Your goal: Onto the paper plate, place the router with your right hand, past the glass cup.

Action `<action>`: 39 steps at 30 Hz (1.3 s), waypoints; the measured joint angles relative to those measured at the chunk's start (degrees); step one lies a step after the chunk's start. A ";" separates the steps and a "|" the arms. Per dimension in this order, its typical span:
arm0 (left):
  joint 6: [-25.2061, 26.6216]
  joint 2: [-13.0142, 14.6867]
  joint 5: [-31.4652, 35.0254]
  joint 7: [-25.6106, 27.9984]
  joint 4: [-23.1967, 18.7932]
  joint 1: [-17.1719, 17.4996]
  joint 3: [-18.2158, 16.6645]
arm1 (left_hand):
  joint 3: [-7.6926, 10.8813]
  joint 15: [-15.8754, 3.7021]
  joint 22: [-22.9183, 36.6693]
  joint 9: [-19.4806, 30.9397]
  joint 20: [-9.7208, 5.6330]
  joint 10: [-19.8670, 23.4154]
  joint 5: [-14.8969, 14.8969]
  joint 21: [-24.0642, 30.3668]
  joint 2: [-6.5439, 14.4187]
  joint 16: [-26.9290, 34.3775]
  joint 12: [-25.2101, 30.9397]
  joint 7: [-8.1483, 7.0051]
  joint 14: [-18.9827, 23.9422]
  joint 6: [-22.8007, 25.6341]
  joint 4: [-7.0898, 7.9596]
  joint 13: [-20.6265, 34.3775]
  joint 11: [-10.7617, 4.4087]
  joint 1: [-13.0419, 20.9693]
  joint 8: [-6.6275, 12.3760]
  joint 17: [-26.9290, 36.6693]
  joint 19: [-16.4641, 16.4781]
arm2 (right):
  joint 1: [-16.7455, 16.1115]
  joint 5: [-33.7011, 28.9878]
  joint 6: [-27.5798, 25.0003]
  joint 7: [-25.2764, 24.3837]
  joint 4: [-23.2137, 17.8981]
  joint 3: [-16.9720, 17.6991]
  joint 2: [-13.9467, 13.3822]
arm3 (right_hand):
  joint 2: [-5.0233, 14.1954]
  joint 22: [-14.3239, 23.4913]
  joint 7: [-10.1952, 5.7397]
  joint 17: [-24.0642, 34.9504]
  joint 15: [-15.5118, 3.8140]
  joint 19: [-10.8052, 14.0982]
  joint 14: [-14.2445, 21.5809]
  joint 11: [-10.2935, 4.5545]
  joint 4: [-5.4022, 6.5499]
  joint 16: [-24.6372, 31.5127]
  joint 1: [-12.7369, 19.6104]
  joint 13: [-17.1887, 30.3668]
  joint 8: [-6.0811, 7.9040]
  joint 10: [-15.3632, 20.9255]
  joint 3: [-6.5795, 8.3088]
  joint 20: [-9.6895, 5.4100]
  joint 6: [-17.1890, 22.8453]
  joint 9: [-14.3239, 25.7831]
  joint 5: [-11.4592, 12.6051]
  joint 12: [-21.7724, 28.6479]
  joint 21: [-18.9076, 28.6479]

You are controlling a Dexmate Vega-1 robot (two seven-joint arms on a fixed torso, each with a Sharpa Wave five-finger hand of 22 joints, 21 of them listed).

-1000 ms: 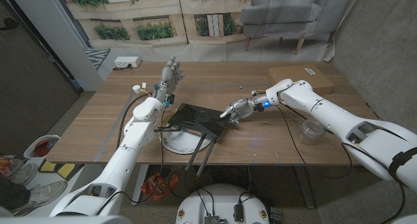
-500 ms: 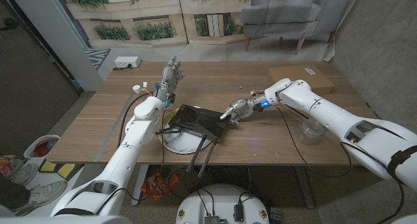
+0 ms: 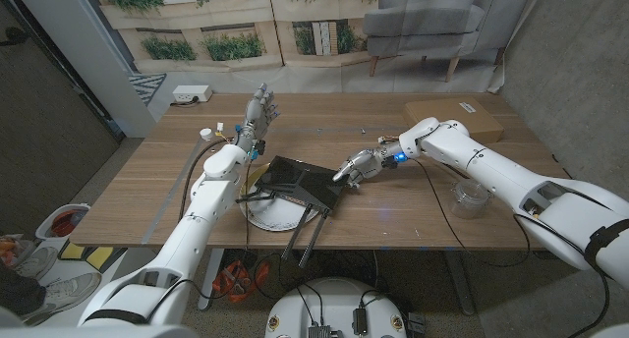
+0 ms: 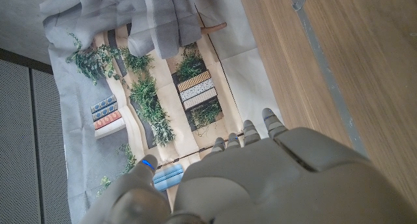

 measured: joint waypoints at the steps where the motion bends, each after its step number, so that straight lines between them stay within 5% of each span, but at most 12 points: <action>1: -0.02 0.00 0.01 -0.01 0.00 0.00 0.00 | 0.00 0.00 0.00 0.00 0.00 0.00 0.00 0.00 0.00 0.00 0.00 0.00 0.00 0.00 0.00 0.00 0.00 0.00 0.00 0.00 0.00 | 0.04 0.00 0.00 0.00 0.12 -0.01 0.00 | 0.10 -0.31 -0.17 -0.99 0.00 -0.19 0.00 0.35 0.00 -0.77 -0.09 -0.64 0.00 -0.35 0.00 0.01 -0.58 -0.35 0.00 -0.79 0.00; 4: -0.07 -0.05 0.05 -0.09 0.30 -0.20 0.01 | 0.00 0.00 0.00 0.00 0.00 0.00 0.00 0.00 0.00 0.00 0.00 0.00 0.00 0.00 0.00 0.00 0.00 0.00 0.00 0.00 0.00 | 0.07 -0.19 0.50 0.07 0.49 -0.05 0.06 | 1.01 -0.76 0.10 -4.27 0.00 -1.44 0.00 1.96 0.00 -3.19 0.10 -2.29 0.01 -2.47 0.00 0.23 -3.13 -1.47 0.00 -3.29 -0.56; 8: -0.20 -0.13 0.14 -0.24 0.69 -0.45 0.01 | 0.01 0.00 0.00 0.00 0.00 0.00 0.00 0.00 0.00 0.00 0.00 0.00 0.00 0.00 -0.01 0.00 0.00 0.00 0.00 0.00 0.00 | 0.28 -0.47 1.41 0.47 1.49 -0.11 0.52 | 3.33 -1.22 0.14 -8.33 0.00 -2.65 -0.01 1.99 0.09 -6.45 1.52 -4.05 0.00 -5.19 -0.07 0.22 -5.59 -2.94 -0.03 -5.95 -1.42; 17: -0.43 -0.41 0.29 -0.59 1.76 -1.15 0.00 | 0.01 0.00 0.00 0.00 0.00 0.00 0.00 0.00 0.00 0.00 0.00 0.00 0.00 0.00 -0.01 0.00 0.00 0.00 0.00 0.00 0.00 | 1.04 -1.31 3.38 1.72 3.71 -0.46 1.58 | 4.14 -1.29 -1.18 -11.61 -0.22 -3.26 -0.23 1.61 0.78 -9.17 0.98 -6.03 0.01 -7.61 0.11 0.42 -9.11 -4.90 -0.09 -8.81 -3.06; 21: -0.56 -0.54 0.36 -0.78 2.34 -1.54 0.00 | 0.01 0.00 0.00 0.00 0.00 0.00 0.00 0.00 0.00 0.00 0.00 0.00 0.00 0.00 -0.01 0.00 0.00 0.00 0.00 0.00 0.00 | 1.47 -1.88 4.00 2.47 4.46 -0.71 1.89 | 5.16 -1.21 -1.13 -11.52 -0.29 -3.26 -0.30 1.28 1.67 -8.95 1.09 -5.54 -0.23 -7.73 -0.88 0.42 -11.23 -5.47 -0.16 -8.81 -3.19; 26: -0.68 -0.74 0.42 -0.93 2.83 -1.87 0.01 | 0.01 0.00 0.00 0.00 0.00 0.00 0.00 0.00 0.00 0.00 0.00 0.00 0.00 0.00 -0.01 0.00 0.00 0.00 0.00 0.00 0.00 | 2.26 -2.55 4.62 3.86 5.88 -1.18 2.30 | 6.49 -1.29 -1.09 -11.81 -1.03 -2.87 -1.32 2.17 1.98 -9.83 0.41 -4.11 -0.37 -12.34 -2.92 0.32 -16.88 -6.26 -0.22 -8.81 -4.38; 36: -0.74 -0.87 0.60 -1.14 3.25 -2.16 0.02 | 0.01 0.00 0.00 0.00 0.00 0.00 0.00 0.00 0.00 0.00 0.00 0.00 0.00 0.00 -0.01 0.00 0.00 0.00 0.00 0.00 0.00 | 3.35 -3.29 4.92 5.43 7.55 -1.01 2.39 | 5.27 -1.13 -1.11 -10.99 -1.28 -2.10 -3.12 2.16 1.97 -9.29 -1.51 -2.62 0.12 -14.08 -4.21 0.18 -18.45 -6.23 0.48 -7.89 -5.06; 39: -0.75 -0.95 0.65 -1.16 3.30 -2.20 0.02 | 0.01 0.00 0.00 0.00 0.00 0.00 0.00 0.00 0.00 0.00 0.00 0.00 0.00 0.00 -0.01 0.00 0.00 0.00 0.00 0.00 0.00 | 3.48 -3.34 4.92 5.49 7.67 -0.78 2.23 | 4.60 -1.13 -1.32 -10.35 -2.51 -1.61 -4.23 2.48 1.72 -9.16 -2.18 -0.96 0.12 -17.34 -5.55 -0.12 -20.08 -5.61 0.68 -7.10 -5.75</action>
